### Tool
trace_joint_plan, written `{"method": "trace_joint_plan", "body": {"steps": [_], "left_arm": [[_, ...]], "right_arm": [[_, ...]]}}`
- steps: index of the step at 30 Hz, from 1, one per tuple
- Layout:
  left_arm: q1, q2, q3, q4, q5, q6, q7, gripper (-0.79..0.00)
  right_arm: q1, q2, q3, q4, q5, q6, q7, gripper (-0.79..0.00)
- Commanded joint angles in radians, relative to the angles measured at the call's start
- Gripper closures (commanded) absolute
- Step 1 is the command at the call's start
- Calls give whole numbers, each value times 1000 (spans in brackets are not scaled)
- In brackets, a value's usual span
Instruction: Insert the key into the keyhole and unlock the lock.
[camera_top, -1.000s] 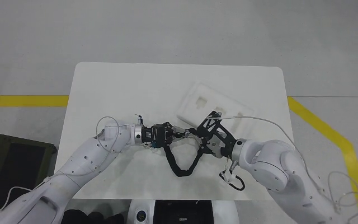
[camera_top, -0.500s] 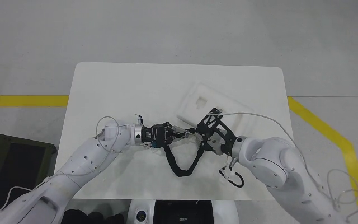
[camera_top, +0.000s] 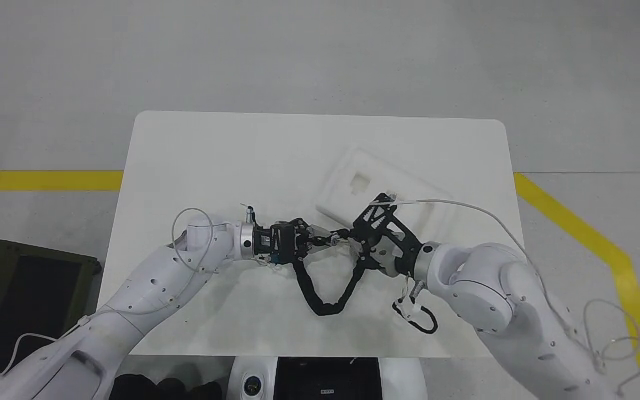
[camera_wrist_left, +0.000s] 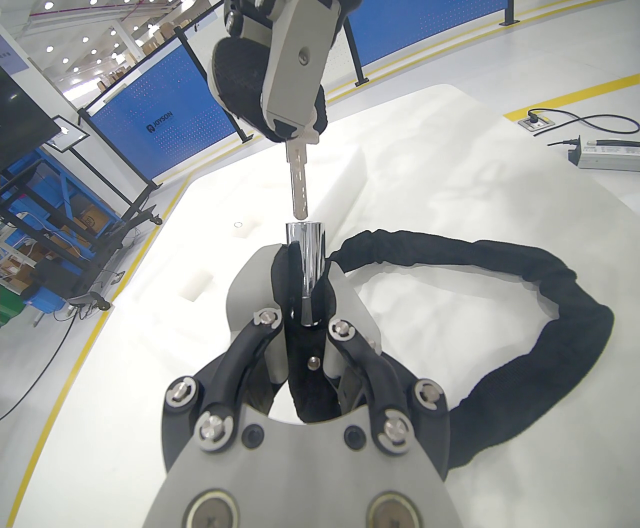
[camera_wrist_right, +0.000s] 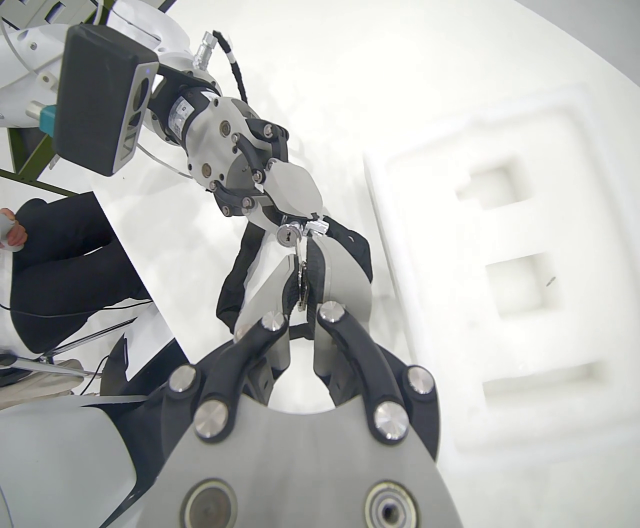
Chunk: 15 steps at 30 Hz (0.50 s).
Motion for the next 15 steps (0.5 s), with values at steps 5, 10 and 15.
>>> {"method": "trace_joint_plan", "body": {"steps": [5, 10, 15], "left_arm": [[0, 0, 0, 0, 0, 0, 0, 0], [0, 0, 0, 0, 0, 0, 0, 0], [0, 0, 0, 0, 0, 0, 0, 0]], "right_arm": [[6, -3, -3, -2, 0, 2, 3, 0], [0, -4, -4, -12, -8, 5, 6, 0], [-4, -7, -13, -16, -16, 6, 3, 0]]}}
